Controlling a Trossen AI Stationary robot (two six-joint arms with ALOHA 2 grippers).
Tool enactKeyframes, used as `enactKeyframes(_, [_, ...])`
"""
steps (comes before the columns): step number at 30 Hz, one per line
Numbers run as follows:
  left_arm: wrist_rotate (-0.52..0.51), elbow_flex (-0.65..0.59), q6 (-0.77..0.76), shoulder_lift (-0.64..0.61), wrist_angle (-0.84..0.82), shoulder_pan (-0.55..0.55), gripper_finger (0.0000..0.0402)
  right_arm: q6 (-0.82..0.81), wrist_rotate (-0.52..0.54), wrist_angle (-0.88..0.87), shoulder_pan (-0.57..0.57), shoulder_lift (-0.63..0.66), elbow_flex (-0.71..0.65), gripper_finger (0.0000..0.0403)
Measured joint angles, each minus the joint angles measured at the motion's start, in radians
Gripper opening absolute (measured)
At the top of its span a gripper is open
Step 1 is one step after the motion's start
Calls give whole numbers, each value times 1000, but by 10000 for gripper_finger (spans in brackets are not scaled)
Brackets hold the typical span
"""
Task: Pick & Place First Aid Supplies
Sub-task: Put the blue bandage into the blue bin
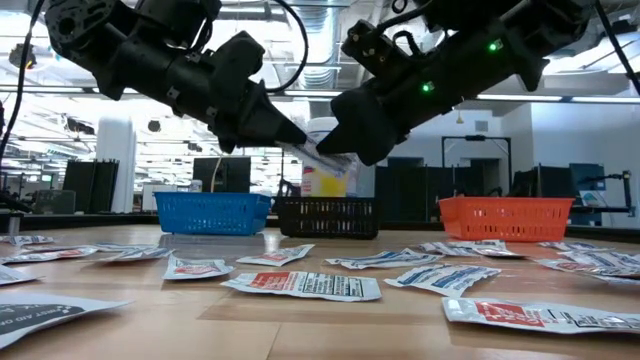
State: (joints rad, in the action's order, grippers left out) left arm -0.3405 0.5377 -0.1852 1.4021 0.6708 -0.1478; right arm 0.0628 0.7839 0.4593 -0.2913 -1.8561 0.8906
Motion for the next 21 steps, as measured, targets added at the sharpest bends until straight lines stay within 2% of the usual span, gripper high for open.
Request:
enactKeyframes(3, [0,0,11,0,0,0,16,0,0,-6,1,0,0,41])
enactKeyframes(5, [1,0,26,0,0,0,7,0,1,-20,1,0,0,57])
enactKeyframes(14, [72,0,21,0,-1,0,6,-1,1,-54,-10,0,0,105])
enactKeyframes(19, [158,0,-35,4,1,-8,27,-1,-4,-171,-10,0,0,113])
enactKeyframes(21, [161,0,-32,19,-1,-23,40,-6,-60,-222,-9,0,0,113])
